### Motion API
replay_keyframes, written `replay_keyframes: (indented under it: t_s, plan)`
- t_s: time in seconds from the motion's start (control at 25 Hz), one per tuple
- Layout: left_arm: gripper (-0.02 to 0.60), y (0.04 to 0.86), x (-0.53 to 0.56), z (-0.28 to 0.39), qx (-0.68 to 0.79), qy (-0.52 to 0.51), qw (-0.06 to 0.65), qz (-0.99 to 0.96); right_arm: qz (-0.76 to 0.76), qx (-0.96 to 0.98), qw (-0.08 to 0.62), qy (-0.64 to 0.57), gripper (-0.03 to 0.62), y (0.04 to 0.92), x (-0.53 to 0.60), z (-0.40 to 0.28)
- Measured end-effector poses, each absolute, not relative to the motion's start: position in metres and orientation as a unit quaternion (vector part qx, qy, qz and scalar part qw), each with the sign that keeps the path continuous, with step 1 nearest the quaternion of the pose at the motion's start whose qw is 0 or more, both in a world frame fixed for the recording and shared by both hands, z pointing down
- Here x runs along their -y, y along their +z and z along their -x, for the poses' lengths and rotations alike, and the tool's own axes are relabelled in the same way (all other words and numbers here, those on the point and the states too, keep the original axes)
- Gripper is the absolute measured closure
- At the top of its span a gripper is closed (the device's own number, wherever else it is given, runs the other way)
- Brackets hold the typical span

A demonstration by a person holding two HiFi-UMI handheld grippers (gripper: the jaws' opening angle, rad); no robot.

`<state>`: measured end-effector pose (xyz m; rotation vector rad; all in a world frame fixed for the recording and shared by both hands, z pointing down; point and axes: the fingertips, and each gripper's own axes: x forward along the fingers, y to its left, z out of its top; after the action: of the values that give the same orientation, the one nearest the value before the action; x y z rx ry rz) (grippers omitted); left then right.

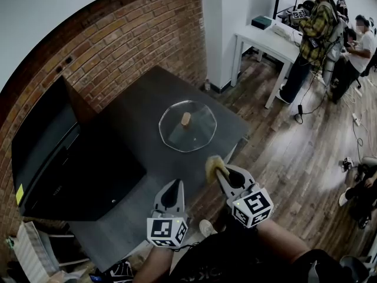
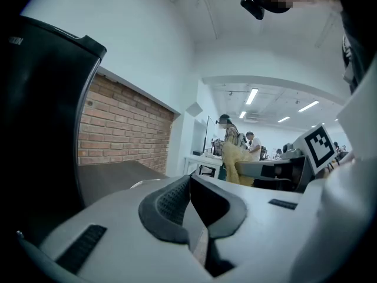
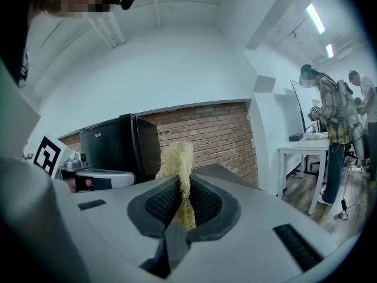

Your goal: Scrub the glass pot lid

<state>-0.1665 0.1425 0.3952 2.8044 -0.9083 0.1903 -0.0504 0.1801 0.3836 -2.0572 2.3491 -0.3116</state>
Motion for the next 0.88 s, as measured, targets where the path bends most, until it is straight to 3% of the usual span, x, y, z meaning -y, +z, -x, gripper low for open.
replay_keyframes:
  t_s: [0.88]
  plan:
    - [0.546,0.399,-0.131,0.12,0.335,0.082,0.091,-0.934,0.621,-0.777,0.0,-0.107,0.546,0.384,-0.156,0.004]
